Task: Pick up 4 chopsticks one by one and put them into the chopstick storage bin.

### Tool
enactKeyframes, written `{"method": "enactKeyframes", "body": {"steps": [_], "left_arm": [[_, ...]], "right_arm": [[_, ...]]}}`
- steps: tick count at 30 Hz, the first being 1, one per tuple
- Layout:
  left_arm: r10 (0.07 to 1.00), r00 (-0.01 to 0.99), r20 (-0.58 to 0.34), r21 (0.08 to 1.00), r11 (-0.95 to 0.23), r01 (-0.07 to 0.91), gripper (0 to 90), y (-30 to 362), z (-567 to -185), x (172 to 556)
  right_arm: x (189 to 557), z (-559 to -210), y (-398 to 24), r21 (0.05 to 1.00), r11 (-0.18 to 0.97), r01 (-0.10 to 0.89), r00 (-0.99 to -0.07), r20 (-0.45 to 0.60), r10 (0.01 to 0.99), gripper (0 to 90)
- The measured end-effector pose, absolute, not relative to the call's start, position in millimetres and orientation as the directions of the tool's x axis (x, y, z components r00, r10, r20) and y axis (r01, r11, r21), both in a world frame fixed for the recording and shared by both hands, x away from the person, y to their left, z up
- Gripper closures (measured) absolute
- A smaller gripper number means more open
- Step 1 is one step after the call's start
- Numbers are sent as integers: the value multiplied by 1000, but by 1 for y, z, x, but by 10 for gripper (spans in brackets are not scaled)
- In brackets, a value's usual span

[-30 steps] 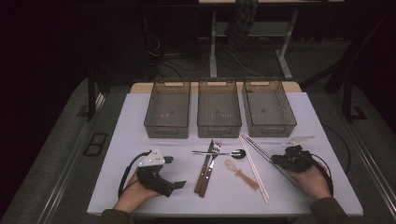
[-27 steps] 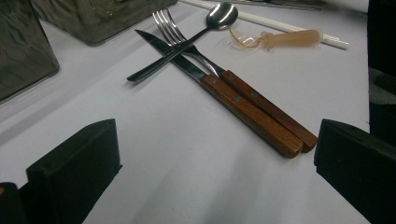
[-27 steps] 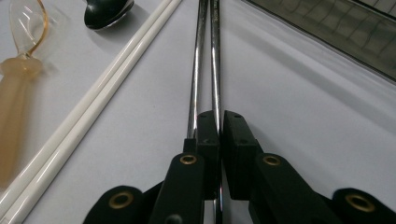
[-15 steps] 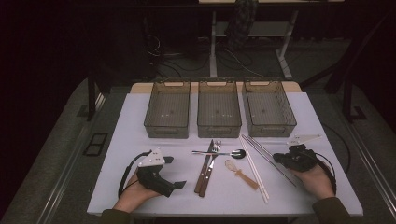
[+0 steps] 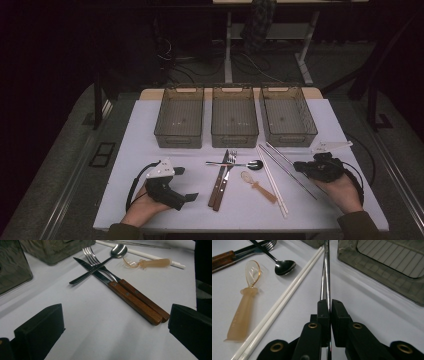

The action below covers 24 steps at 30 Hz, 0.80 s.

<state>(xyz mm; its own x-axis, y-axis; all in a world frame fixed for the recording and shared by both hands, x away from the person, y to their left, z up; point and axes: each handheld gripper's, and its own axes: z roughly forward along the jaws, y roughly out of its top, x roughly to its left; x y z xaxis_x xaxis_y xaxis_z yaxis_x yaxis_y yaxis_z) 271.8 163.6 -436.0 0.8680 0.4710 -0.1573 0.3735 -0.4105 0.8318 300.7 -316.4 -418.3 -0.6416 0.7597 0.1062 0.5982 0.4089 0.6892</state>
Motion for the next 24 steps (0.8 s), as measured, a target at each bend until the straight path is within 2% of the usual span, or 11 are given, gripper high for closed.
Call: {"method": "enactKeyframes", "body": {"steps": [24], "left_arm": [[493, 858, -147, 837, -400, 373, 0, 173, -437, 277]], "right_arm": [[309, -394, -300, 740, 375, 559, -680, 150, 718, 853]]}}
